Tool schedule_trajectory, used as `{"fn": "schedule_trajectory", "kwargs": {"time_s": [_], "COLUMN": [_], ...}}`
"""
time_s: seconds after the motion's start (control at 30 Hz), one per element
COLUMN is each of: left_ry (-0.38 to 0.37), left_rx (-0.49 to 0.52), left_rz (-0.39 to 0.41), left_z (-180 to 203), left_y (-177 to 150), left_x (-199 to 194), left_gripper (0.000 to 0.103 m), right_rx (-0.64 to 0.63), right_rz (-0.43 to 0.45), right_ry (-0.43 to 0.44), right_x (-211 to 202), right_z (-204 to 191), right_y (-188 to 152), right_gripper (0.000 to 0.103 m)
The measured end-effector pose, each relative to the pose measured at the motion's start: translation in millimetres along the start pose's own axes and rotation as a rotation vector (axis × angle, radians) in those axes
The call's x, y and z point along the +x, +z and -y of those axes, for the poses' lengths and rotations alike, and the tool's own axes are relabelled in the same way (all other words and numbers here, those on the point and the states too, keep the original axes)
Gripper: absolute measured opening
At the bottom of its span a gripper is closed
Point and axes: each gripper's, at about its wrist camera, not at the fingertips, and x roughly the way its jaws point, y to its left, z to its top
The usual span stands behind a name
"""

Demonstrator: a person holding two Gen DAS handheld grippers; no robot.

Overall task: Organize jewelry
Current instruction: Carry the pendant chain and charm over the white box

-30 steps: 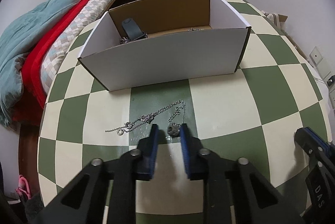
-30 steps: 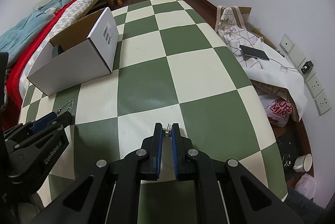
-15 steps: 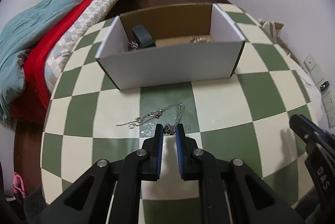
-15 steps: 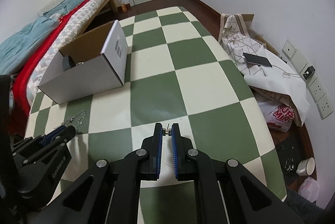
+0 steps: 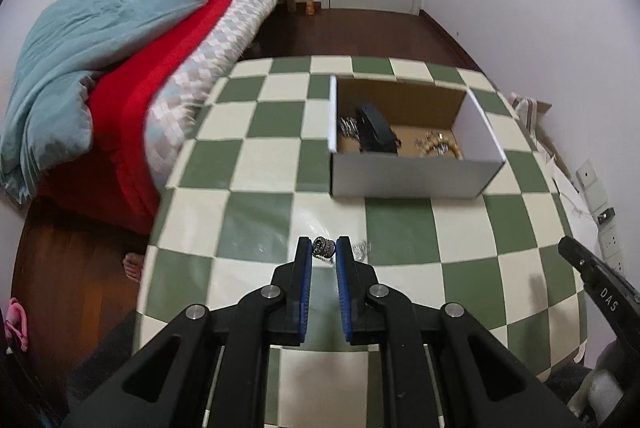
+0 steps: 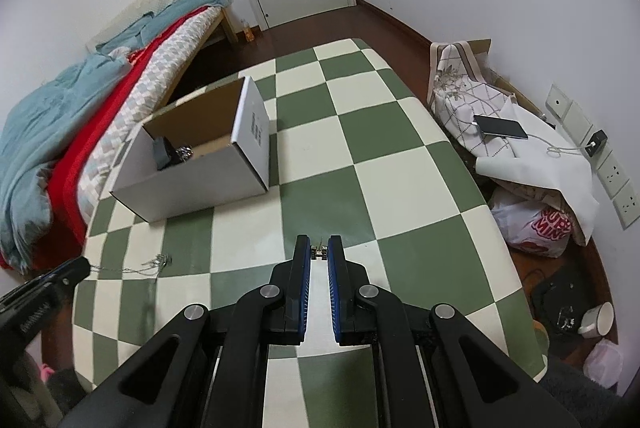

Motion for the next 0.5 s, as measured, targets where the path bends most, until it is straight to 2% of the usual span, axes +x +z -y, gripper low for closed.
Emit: {"fn": "schedule_trajectory", "kwargs": {"time_s": [0.2, 0.5], "left_ry": [-0.02, -0.135], "left_rx": [-0.006, 0.008], "left_rz": [0.032, 0.103], "left_z": [-4.8, 3.1], "left_y": [22.4, 80.7], "left_x": [-17.7, -57.1], "left_gripper": [0.009, 0.009], "right_rx": [-0.022, -0.071], "right_rz": [0.017, 0.072], "right_ry": [0.029, 0.084], "right_x": [-10.7, -32.9], "right_z": [-13.8, -51.1], "right_y": [12.9, 58.5], "right_gripper": [0.009, 0.009]}}
